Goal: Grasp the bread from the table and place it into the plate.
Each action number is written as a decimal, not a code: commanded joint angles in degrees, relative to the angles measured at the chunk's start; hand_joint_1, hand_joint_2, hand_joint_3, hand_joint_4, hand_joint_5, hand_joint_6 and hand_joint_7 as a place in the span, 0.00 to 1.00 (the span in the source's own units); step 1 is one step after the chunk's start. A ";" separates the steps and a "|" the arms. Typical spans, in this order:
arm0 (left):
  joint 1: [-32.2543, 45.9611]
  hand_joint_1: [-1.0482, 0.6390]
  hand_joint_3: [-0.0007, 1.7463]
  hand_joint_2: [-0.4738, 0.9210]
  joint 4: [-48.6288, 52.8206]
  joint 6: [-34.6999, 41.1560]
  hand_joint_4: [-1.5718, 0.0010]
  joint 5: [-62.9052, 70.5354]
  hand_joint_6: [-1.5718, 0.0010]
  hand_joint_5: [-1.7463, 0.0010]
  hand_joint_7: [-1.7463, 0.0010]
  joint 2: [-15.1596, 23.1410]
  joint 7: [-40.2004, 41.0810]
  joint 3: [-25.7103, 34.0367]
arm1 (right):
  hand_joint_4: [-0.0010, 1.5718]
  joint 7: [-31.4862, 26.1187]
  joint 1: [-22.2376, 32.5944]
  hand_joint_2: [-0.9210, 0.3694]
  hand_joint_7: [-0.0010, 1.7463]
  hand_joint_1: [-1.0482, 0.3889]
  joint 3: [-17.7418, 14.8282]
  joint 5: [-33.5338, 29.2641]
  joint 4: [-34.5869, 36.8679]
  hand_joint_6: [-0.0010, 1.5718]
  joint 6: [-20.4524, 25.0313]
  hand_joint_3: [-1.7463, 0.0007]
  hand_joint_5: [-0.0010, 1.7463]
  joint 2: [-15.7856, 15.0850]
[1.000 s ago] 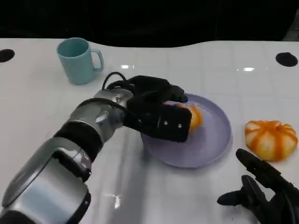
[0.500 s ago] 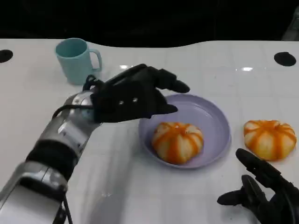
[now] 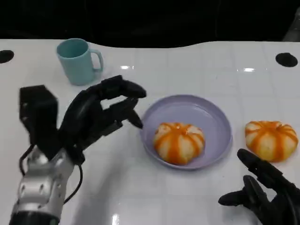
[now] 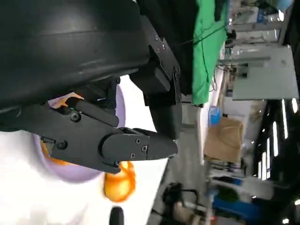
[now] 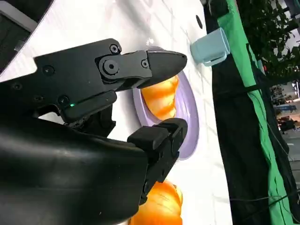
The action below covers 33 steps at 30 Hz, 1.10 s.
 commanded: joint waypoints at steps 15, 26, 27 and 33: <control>21.43 0.31 0.32 1.00 -27.92 23.06 0.58 -16.48 0.73 0.00 0.03 -5.30 11.10 5.36 | 0.54 -0.57 1.07 0.00 0.01 0.21 -0.26 0.40 -2.54 0.75 1.30 0.83 0.54 -0.84; 29.60 0.33 0.31 1.00 -28.52 20.83 0.62 -12.94 0.75 0.00 0.01 -3.65 9.44 3.30 | 0.54 -0.61 1.27 0.00 0.01 0.20 -0.03 -0.47 -2.70 0.74 0.84 0.83 0.54 -1.14; 29.75 0.33 0.31 1.00 -28.32 20.47 0.61 -12.61 0.74 0.00 0.00 -3.57 9.28 3.15 | 0.54 -0.63 1.24 0.00 0.01 0.20 -0.07 -0.50 -2.61 0.74 0.83 0.83 0.54 -1.17; 30.02 0.33 0.30 1.00 -28.16 20.22 0.60 -12.00 0.73 0.00 0.00 -3.94 10.29 2.68 | 0.54 0.00 1.06 0.00 0.01 0.20 -0.53 0.03 -2.00 0.75 0.53 0.83 0.54 -1.44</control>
